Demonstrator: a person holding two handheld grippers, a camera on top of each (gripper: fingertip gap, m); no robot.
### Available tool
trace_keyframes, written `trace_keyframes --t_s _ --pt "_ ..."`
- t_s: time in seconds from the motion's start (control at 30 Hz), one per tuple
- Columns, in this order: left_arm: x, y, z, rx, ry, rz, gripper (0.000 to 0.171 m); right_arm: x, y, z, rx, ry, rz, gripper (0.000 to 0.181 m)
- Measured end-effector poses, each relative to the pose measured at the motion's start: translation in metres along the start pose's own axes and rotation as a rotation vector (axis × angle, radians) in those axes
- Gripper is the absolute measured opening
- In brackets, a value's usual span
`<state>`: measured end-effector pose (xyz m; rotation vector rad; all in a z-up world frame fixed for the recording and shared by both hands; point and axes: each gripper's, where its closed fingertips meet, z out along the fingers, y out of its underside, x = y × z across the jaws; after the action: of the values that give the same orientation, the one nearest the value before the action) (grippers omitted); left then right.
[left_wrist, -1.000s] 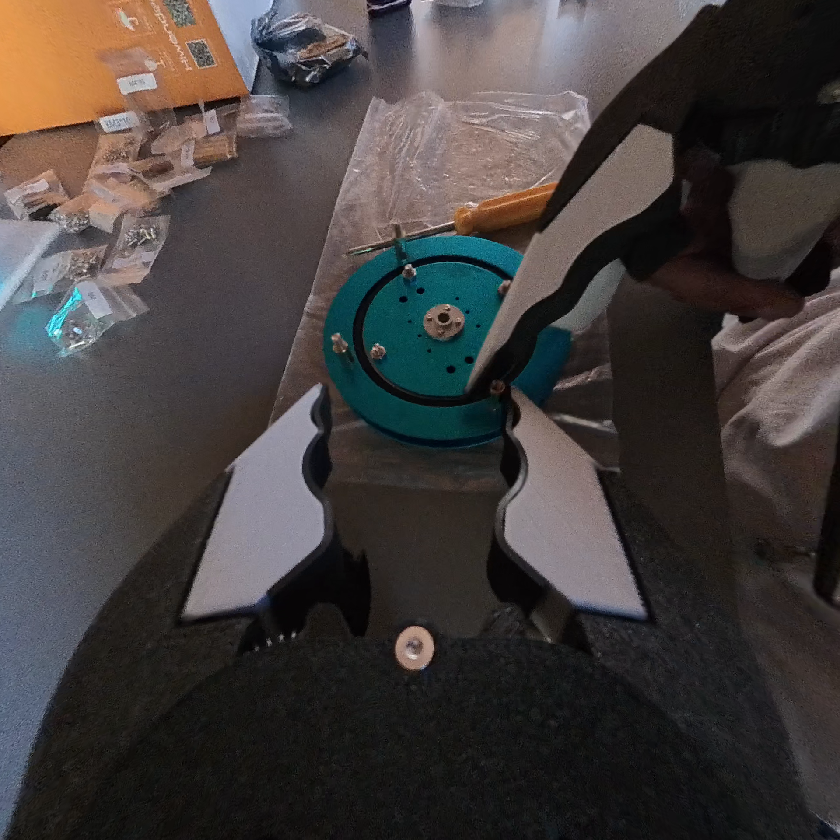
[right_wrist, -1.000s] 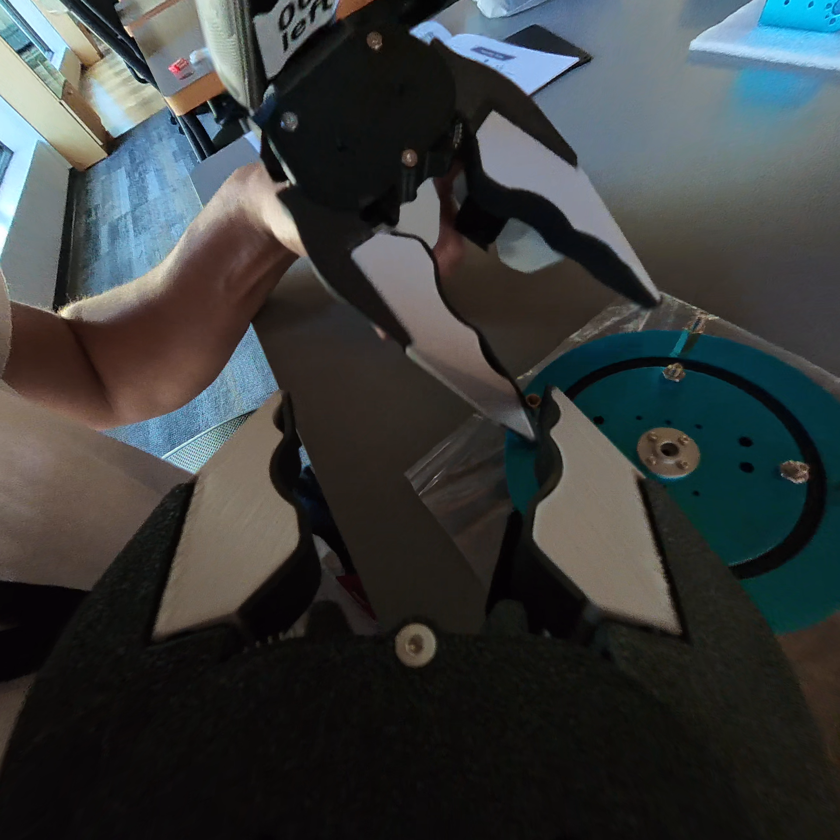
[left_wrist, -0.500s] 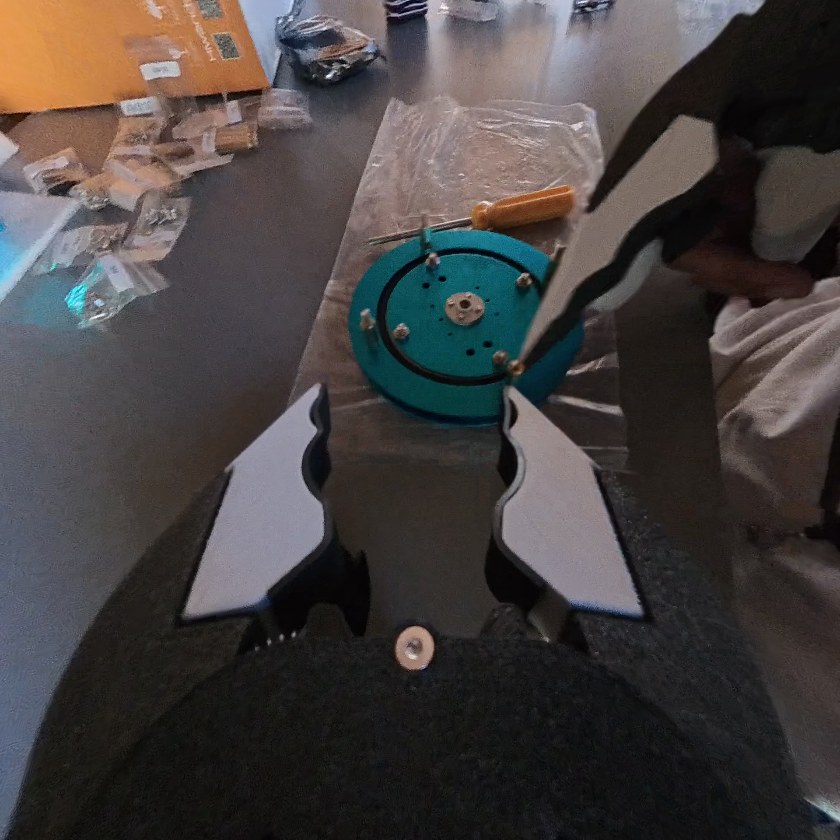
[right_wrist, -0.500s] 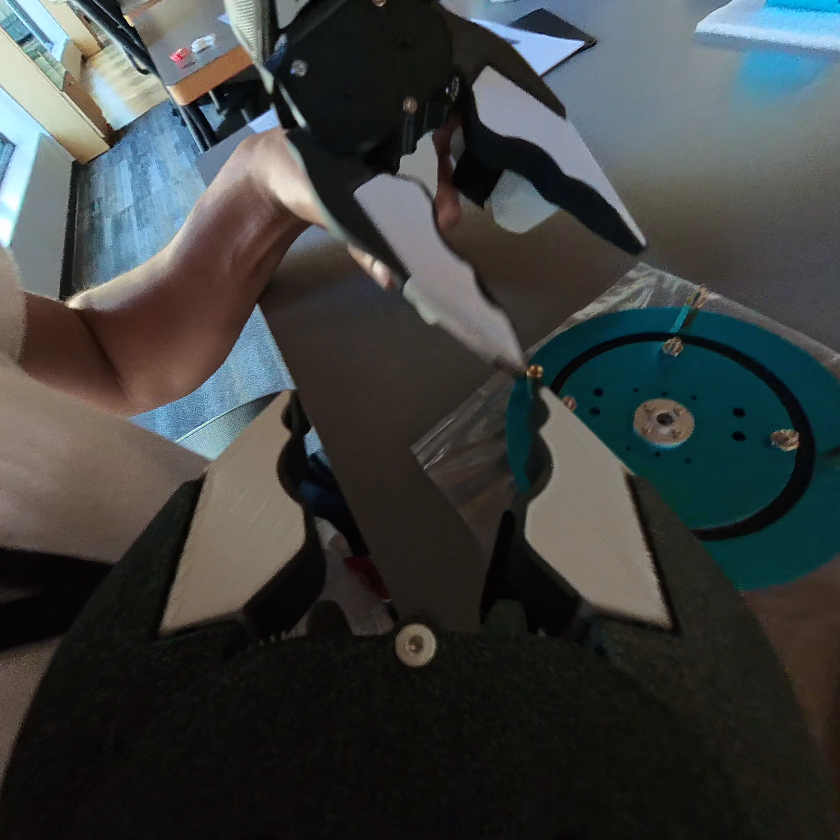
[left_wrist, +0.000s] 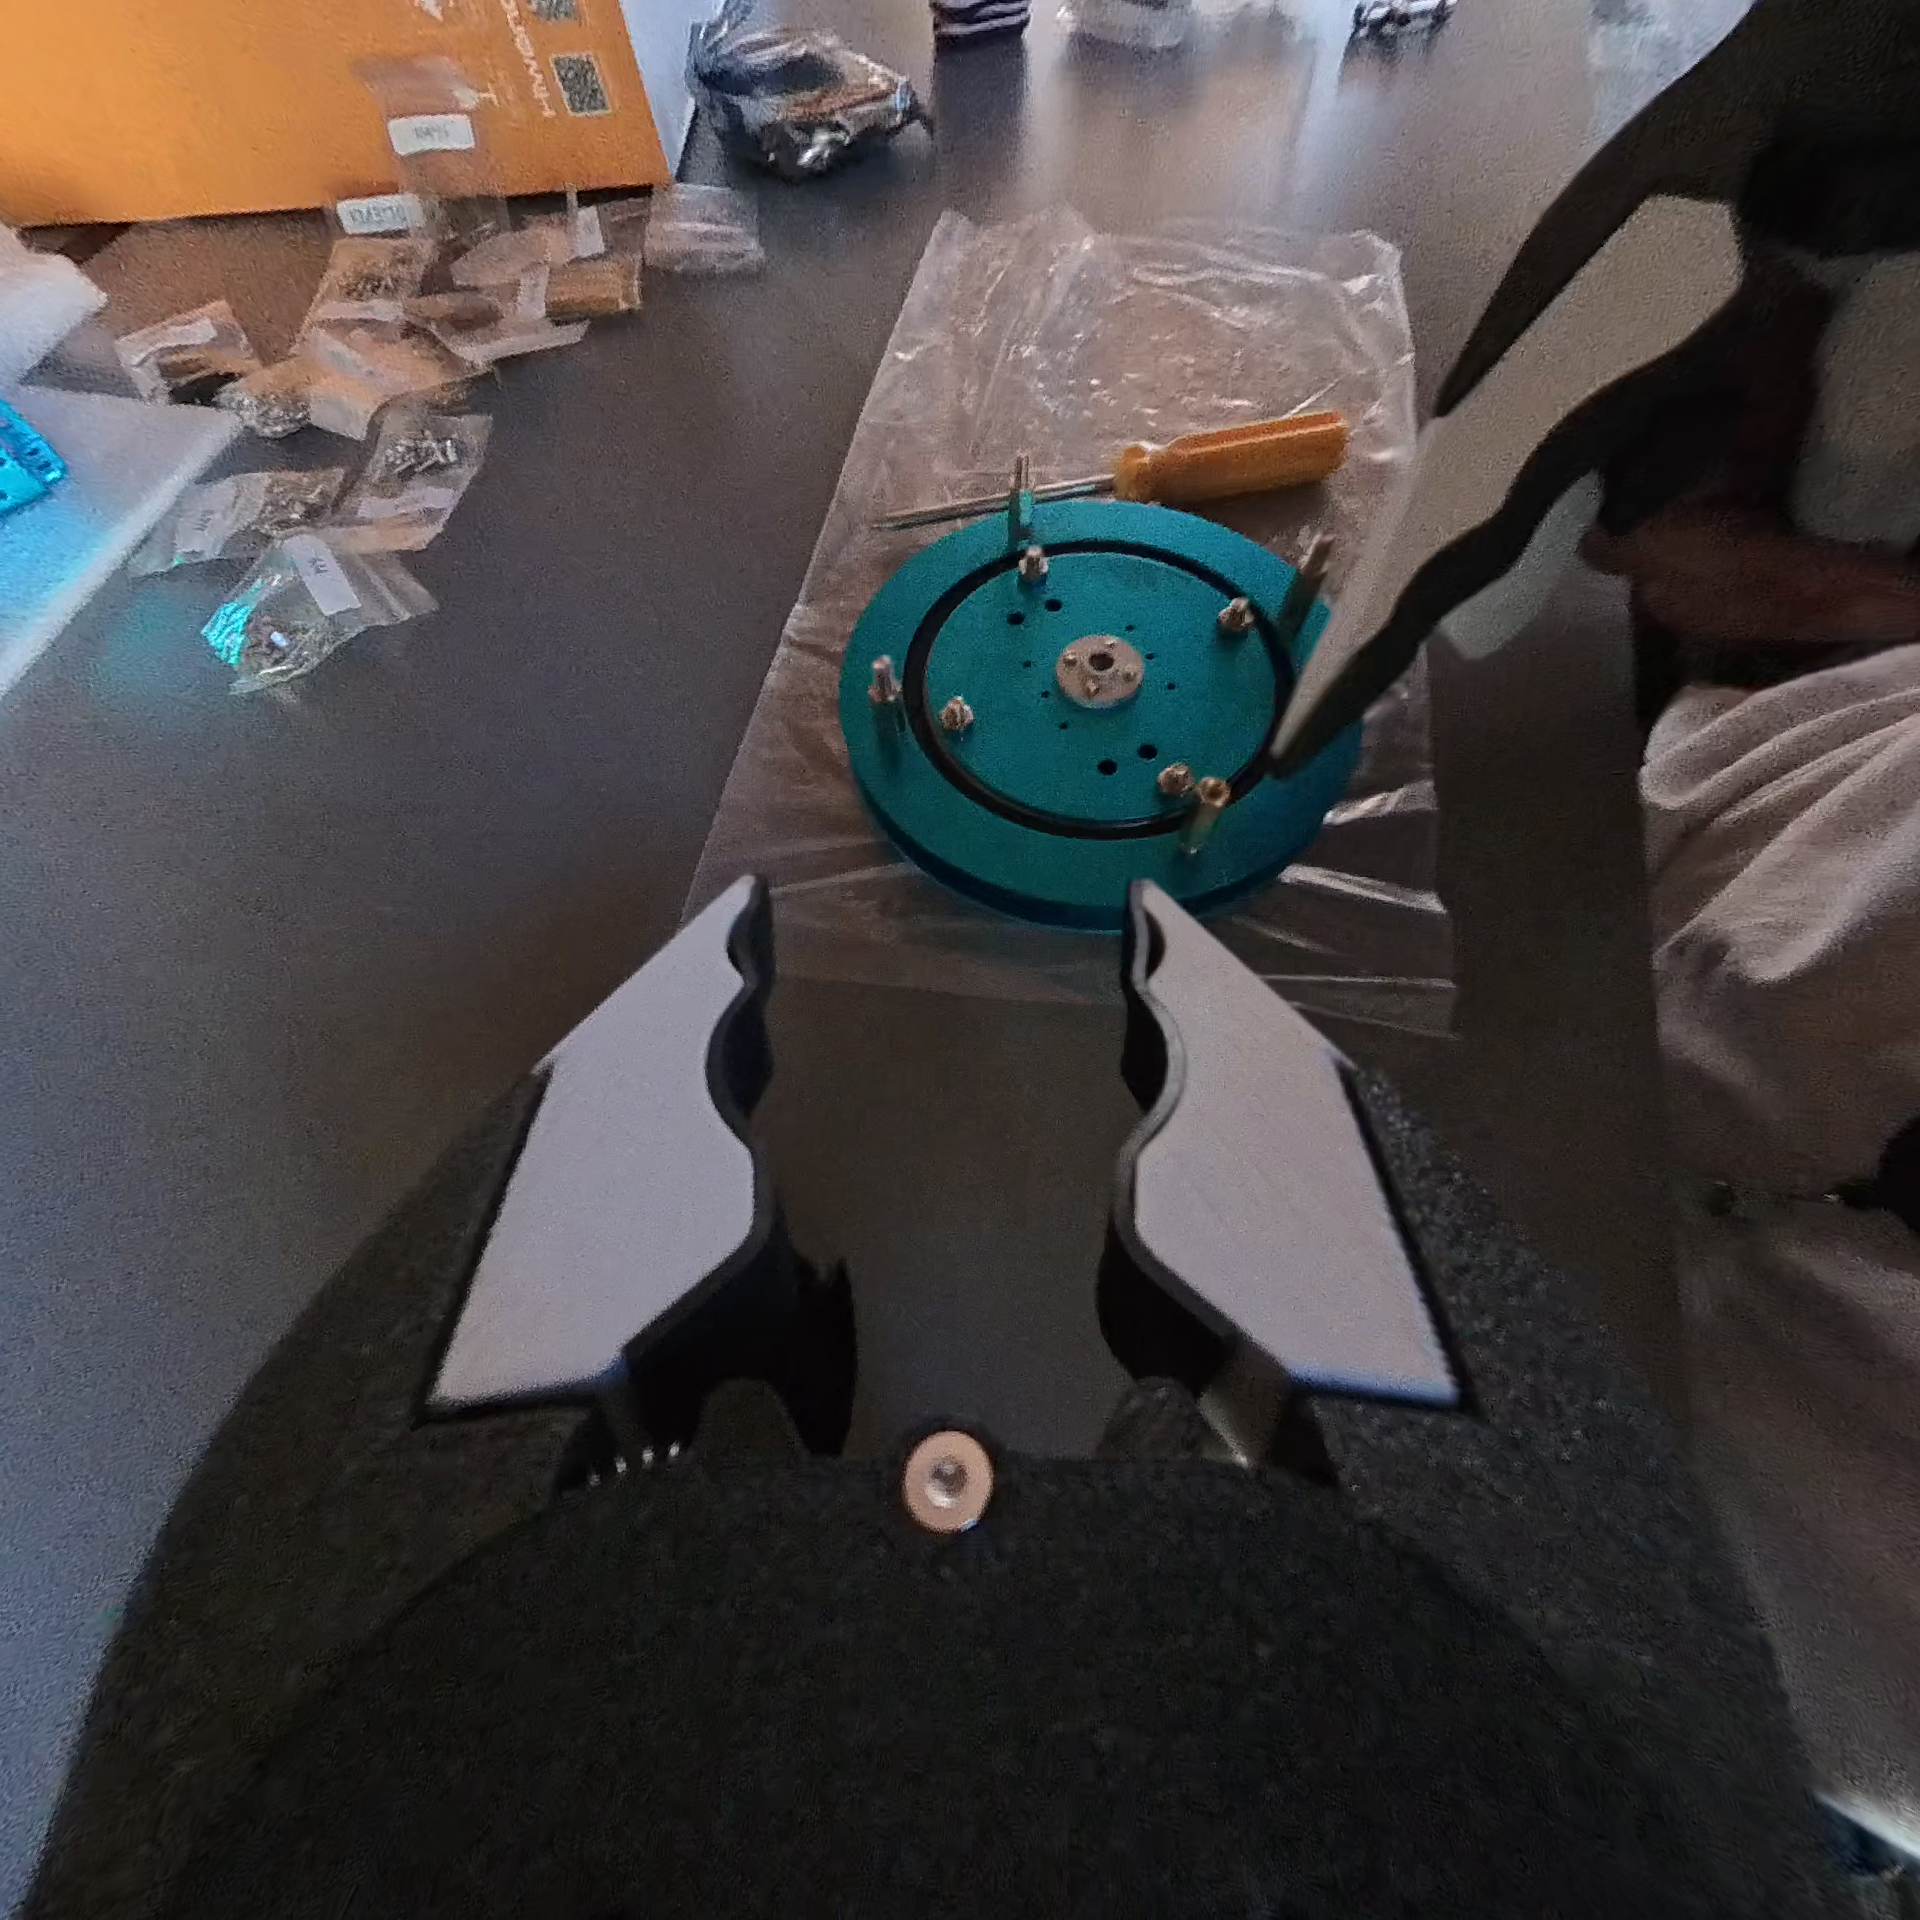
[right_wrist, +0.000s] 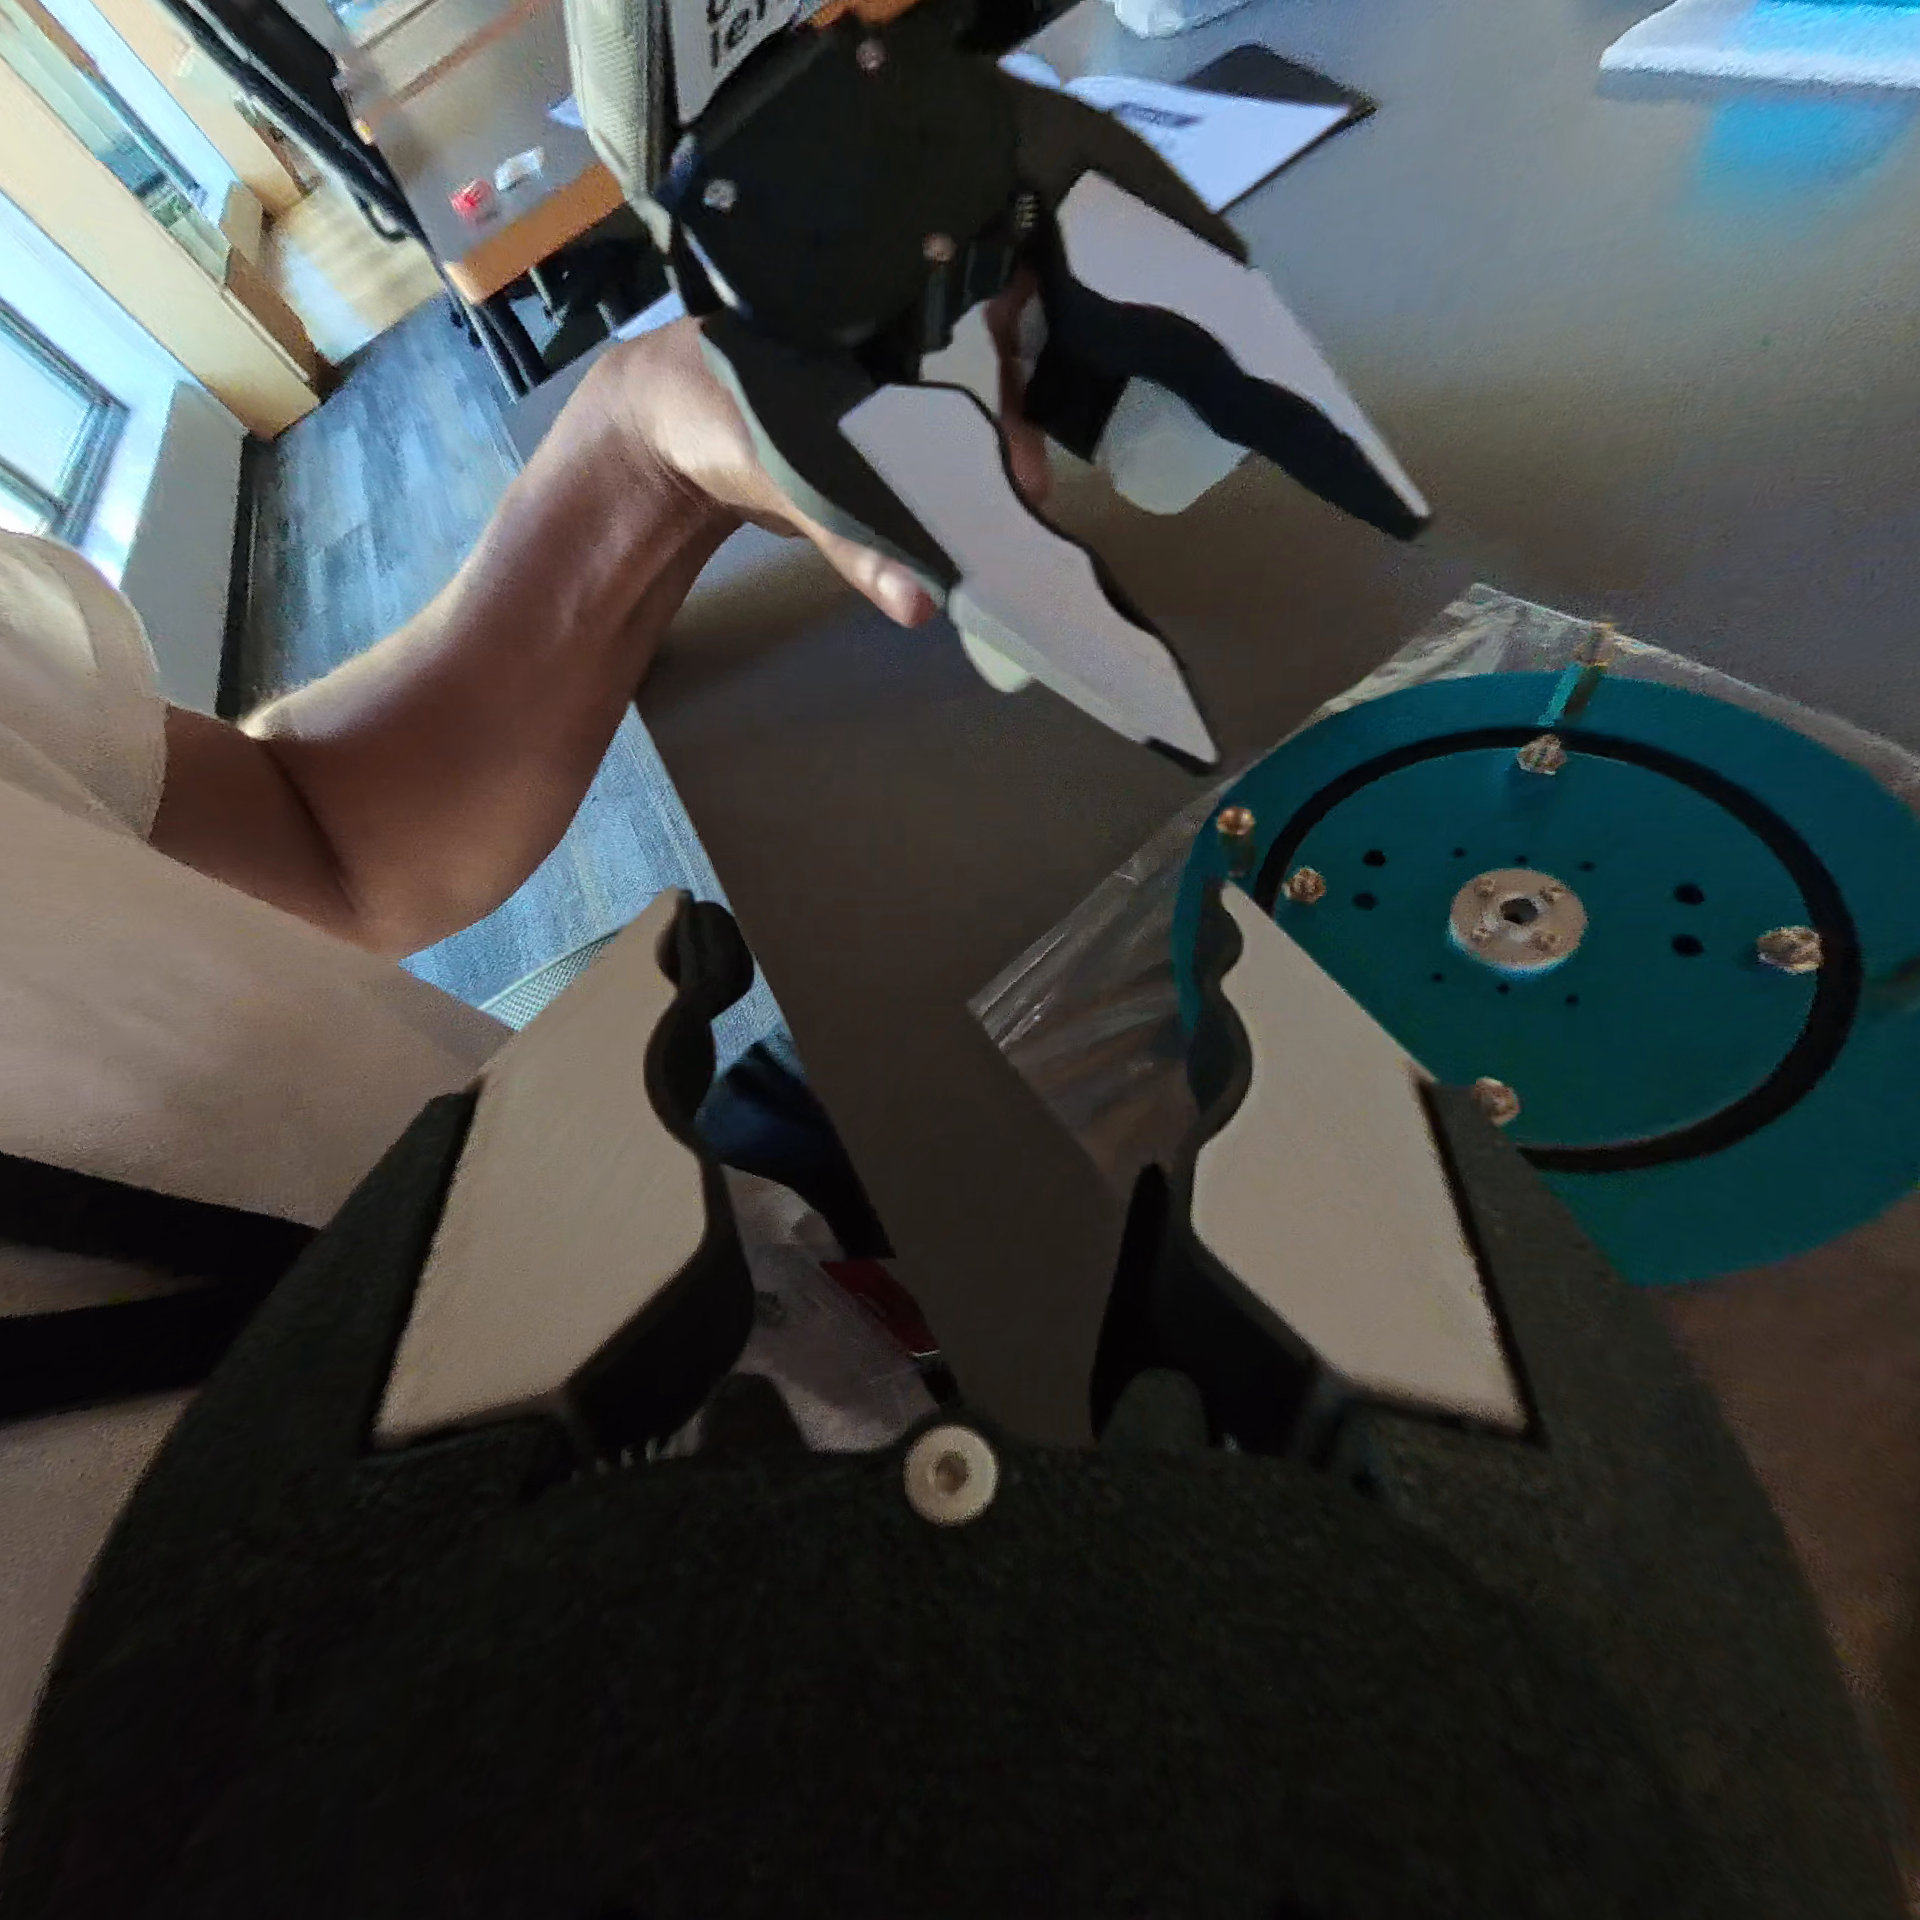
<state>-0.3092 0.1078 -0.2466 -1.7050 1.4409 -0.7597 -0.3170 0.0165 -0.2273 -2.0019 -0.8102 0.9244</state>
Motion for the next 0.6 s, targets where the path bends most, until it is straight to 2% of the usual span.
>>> trace_keyframes --t_s 0.1,0.17,0.3,0.33,0.37,0.43,0.5,0.6 --pt "0.018 -0.009 0.005 0.026 0.066 0.016 0.068 0.014 -0.004 0.003 -0.014 0.074 -0.052 0.098" --pt "0.028 -0.012 0.016 0.006 0.077 0.055 0.069 0.014 -0.005 0.015 -0.043 0.061 -0.065 0.102" --pt "0.017 -0.011 0.016 -0.004 0.048 0.031 0.075 0.006 0.002 0.022 -0.072 0.055 -0.061 0.106" --pt "0.013 -0.007 0.012 -0.004 0.044 0.01 0.077 0.004 0.006 0.018 -0.079 0.057 -0.061 0.101" --pt "0.006 -0.003 0.007 -0.001 0.018 -0.004 0.067 -0.001 0.008 0.013 -0.075 0.027 -0.043 0.089" --pt "0.005 -0.003 0.0 0.022 0.021 -0.021 0.066 -0.002 0.006 0.006 -0.036 0.024 0.011 0.094" --pt "0.015 -0.01 0.0 0.052 0.057 -0.008 0.066 0.006 0.002 0.005 -0.029 0.072 -0.018 0.101" --pt "0.024 -0.012 0.012 0.012 0.068 0.051 0.068 0.011 -0.008 0.017 -0.031 0.085 -0.061 0.106"
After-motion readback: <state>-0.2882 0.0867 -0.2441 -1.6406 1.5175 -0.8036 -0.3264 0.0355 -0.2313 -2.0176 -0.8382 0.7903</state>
